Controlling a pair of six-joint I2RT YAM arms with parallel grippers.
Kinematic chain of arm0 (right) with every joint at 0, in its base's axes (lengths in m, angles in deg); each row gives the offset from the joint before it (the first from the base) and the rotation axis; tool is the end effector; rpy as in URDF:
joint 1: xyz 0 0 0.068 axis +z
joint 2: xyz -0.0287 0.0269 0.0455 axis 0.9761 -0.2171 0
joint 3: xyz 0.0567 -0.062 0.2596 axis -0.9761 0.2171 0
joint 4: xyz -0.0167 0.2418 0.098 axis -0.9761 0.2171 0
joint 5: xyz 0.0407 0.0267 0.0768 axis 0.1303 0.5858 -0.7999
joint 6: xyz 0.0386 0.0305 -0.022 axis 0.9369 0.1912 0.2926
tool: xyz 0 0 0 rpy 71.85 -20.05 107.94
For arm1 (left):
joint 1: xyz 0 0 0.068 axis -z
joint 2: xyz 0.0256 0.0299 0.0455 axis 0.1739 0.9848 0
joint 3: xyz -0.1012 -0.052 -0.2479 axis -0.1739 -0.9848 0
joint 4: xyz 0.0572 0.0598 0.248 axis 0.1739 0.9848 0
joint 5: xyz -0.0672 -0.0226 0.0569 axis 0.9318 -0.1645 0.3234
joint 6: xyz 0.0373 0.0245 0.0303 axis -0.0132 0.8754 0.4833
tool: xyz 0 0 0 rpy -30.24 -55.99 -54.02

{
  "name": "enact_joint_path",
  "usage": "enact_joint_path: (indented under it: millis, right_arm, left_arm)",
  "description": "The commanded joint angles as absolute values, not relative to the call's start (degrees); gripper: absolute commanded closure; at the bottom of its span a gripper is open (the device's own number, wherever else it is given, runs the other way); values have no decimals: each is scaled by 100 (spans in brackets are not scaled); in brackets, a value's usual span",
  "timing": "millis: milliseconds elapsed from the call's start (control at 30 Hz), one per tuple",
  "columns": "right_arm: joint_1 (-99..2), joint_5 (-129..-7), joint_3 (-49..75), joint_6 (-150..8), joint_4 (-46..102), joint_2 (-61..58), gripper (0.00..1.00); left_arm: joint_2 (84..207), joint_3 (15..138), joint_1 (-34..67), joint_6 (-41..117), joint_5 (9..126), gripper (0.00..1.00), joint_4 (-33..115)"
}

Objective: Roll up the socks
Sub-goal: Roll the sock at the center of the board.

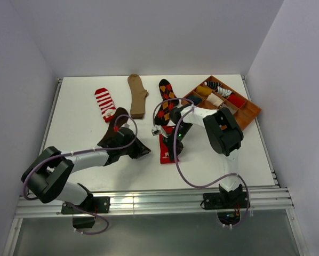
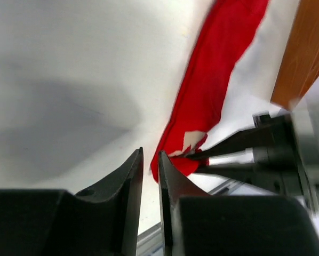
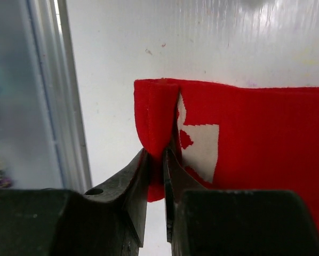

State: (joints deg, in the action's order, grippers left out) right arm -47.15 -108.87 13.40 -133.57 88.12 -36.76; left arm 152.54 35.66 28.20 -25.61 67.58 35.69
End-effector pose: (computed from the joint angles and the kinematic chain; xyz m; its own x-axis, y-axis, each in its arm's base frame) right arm 0.2816 0.1951 0.1388 -0.3019 -0.8167 -0.4918 -0.8181 -0.0430 0.5735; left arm 0.2054 -0.1683 0.1467 -0.8099 -0.5798 -0.0889 -0.3470 0.5958 -0.7243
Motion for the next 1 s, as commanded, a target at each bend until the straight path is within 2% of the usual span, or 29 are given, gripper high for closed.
enact_joint_path:
  millis: [0, 267, 700, 967]
  right_arm:
    - [-4863, -11390, 951, -13588, 9851, -3995, 80]
    - [-5162, -11706, 660, -13491, 10414, -4672, 80]
    - [-5311, -11592, 694, -13070, 10168, -4884, 81]
    - [-5373, -11583, 703, -12938, 10071, -4910, 82]
  left_arm:
    - [14989, 3897, 3217, -2025, 5781, 76, 3486]
    - [15130, 4197, 3603, -954, 5489, 71, 2777]
    - [16184, 3837, 4052, -468, 6885, 72, 341]
    - [16720, 3713, 4096, -283, 7695, 66, -371]
